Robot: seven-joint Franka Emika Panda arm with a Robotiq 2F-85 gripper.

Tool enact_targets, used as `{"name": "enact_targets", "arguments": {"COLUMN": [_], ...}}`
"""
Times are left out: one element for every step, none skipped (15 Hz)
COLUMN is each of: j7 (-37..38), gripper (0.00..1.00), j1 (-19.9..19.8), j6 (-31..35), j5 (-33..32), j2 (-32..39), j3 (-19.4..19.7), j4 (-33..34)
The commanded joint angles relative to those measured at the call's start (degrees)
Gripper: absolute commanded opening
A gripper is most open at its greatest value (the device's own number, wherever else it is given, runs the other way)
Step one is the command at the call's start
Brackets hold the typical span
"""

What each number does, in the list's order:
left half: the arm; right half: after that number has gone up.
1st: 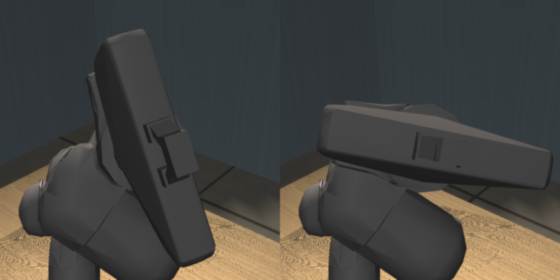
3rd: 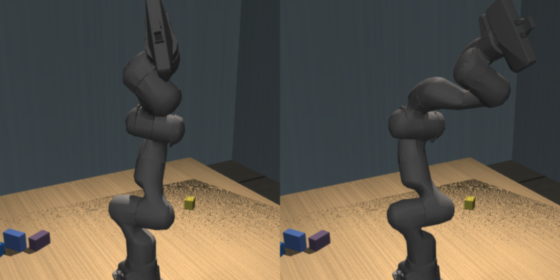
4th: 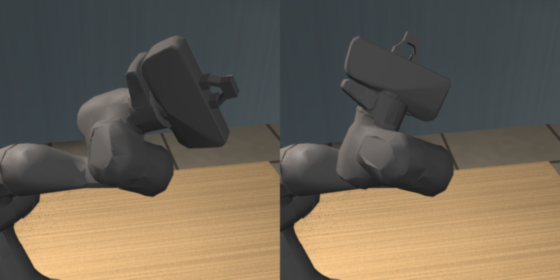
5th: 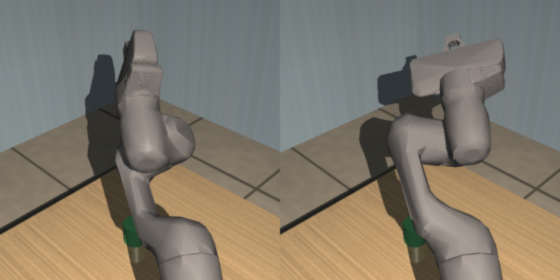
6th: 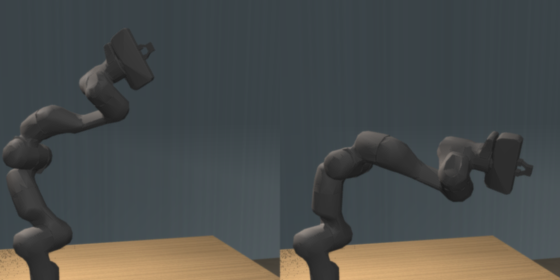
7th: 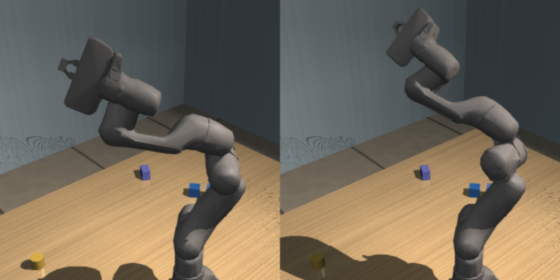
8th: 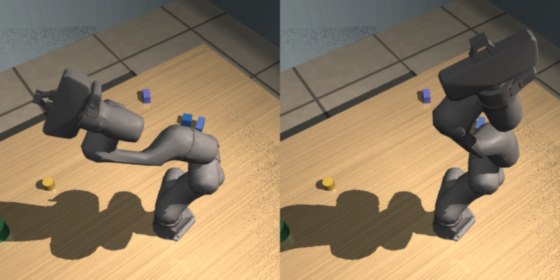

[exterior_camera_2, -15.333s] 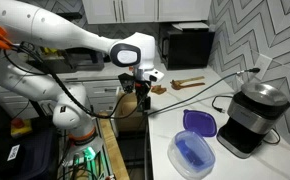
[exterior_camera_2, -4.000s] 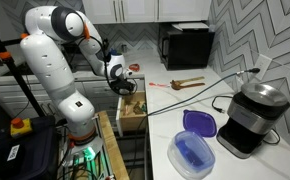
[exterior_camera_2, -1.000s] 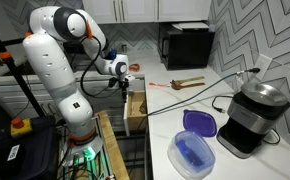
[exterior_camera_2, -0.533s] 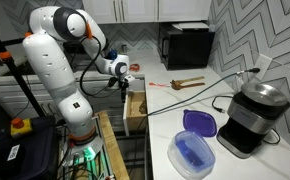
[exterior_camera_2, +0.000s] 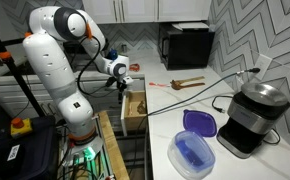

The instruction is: Pick up the brown bag and put it in the open drawer, close the open drawer

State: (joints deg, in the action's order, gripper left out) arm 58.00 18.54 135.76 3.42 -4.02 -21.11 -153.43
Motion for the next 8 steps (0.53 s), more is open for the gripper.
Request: {"name": "enact_targets", "arguments": {"j7": [0.01,0.43,1.25,1.95,2.93,4.04,5.58,7.46], "gripper": [1.0,1.0,1.0,1.0,1.0,1.0,1.0,1.0], "j1": [-0.46,-0.64,-1.04,-1.47,-2.12,-2.9,-3.77,-4.88], "j6": [6.27,8.35,10.17,11.98,13.95,15.64,16.77,17.41], "j5": [-5.72,-7.24,-9.77,-12.24,-15.32,-18.59,-22.25,-26.65], "j2": [-0.02,-0.01,-0.19,-0.16,-0.17,-0.28,-0.18,0.55], "j3": [0.16,0.24,0.36,0.51,0.75,1.05,1.31,1.63], "j4": [-2.71,-3.34,-3.91,-4.41,-4.85,-5.28,-5.15,-3.93]}}
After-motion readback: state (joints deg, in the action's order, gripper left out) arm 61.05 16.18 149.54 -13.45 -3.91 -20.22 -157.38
